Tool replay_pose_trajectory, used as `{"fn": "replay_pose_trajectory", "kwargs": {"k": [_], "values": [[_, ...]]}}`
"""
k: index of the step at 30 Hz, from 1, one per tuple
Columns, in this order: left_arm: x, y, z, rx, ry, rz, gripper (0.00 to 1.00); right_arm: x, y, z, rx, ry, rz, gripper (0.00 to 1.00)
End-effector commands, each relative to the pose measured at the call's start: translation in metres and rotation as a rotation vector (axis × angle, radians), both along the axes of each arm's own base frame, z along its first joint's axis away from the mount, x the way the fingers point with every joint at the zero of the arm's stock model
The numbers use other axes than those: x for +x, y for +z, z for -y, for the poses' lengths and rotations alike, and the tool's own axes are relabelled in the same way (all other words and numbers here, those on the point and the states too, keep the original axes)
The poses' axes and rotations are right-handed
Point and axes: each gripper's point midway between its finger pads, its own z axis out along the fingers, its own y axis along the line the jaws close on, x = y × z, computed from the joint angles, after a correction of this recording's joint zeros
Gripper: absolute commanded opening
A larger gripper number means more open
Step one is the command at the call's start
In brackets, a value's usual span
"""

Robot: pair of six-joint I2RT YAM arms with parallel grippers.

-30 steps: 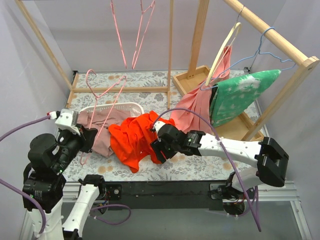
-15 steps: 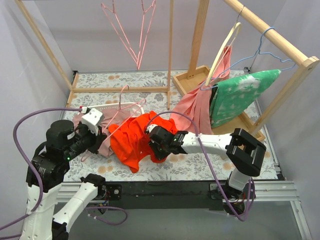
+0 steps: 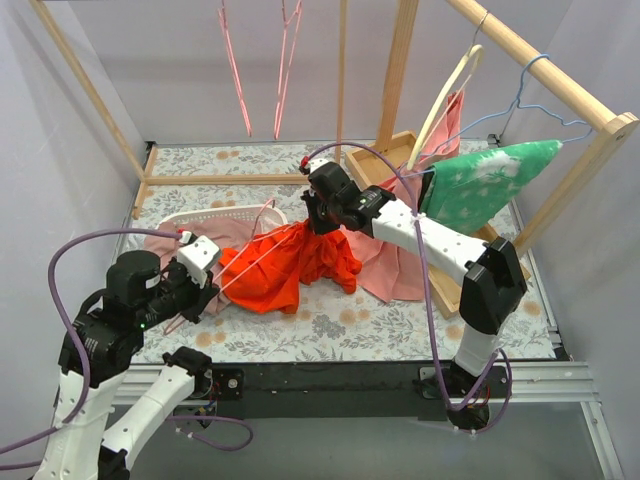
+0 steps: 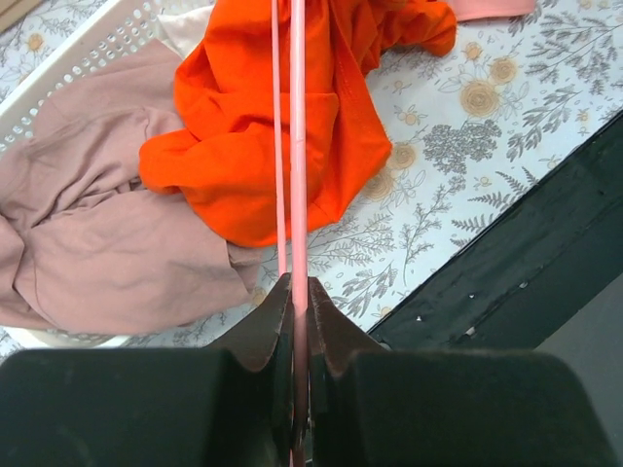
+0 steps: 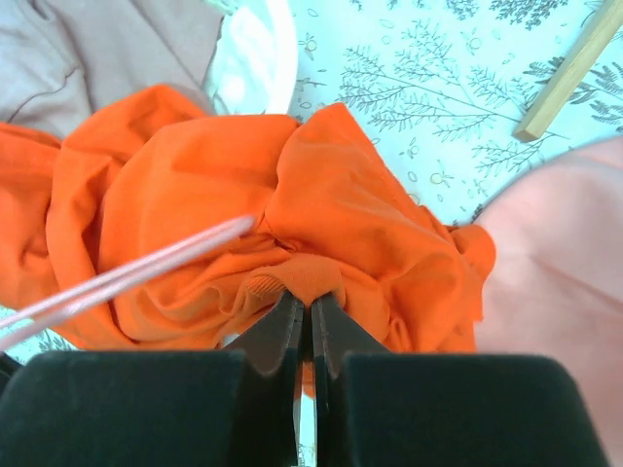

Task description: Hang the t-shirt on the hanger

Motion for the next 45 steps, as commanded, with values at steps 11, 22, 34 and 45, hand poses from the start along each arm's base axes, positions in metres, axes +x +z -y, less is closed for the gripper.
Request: {"fn": "replay_pose_trajectory", "kwargs": {"k": [11, 22, 34, 45], "values": [[-0.010, 0.038, 0.006, -0.044, -0.068, 0.098, 0.00, 0.014, -0.011, 0.014, -0.127, -0.016, -0.036, 0.09], [-0.013, 0.016, 0.012, -0.039, -0.104, 0.037, 0.00, 0.014, 0.024, 0.013, -0.087, -0.011, -0.021, 0.28], [-0.006, 0.000, 0.016, -0.023, -0.110, 0.003, 0.00, -0.001, 0.030, 0.023, -0.067, -0.012, -0.043, 0.02], [-0.003, 0.014, 0.027, -0.090, -0.142, 0.047, 0.00, -0.014, 0.057, 0.017, -0.067, 0.042, 0.012, 0.01]]}}
